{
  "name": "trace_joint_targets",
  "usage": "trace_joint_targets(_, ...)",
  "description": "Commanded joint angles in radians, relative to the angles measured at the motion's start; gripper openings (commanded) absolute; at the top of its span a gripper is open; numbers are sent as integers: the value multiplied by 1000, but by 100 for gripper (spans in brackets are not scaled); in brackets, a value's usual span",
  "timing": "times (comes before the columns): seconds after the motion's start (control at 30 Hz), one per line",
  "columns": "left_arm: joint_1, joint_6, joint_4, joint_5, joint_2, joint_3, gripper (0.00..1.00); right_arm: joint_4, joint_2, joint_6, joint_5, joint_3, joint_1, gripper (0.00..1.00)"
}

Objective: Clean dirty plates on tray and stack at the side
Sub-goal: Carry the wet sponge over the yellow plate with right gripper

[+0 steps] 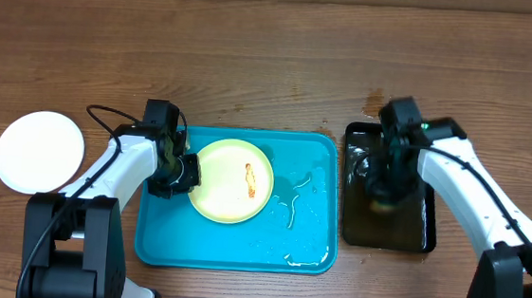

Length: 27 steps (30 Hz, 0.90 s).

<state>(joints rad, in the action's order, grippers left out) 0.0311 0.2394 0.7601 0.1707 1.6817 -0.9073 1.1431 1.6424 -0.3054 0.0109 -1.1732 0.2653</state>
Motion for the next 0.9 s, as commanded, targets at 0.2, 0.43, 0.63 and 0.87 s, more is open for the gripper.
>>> trace_joint_targets(0.2, 3, -53, -10, 49, 24, 29, 4, -175, -10, 31, 181, -162, 239, 4)
trace_joint_targets(0.43, 3, -53, -9, 48, 24, 29, 4, -353, 74, -132, -105, -161, 463, 4)
trace_joint_targets(0.63, 3, -52, -9, 48, 24, 29, 4, -462, 216, -136, -322, -161, 592, 4)
trace_joint_targets(0.87, 3, -53, -8, 48, 24, 29, 4, -480, 270, -137, -384, -161, 653, 4)
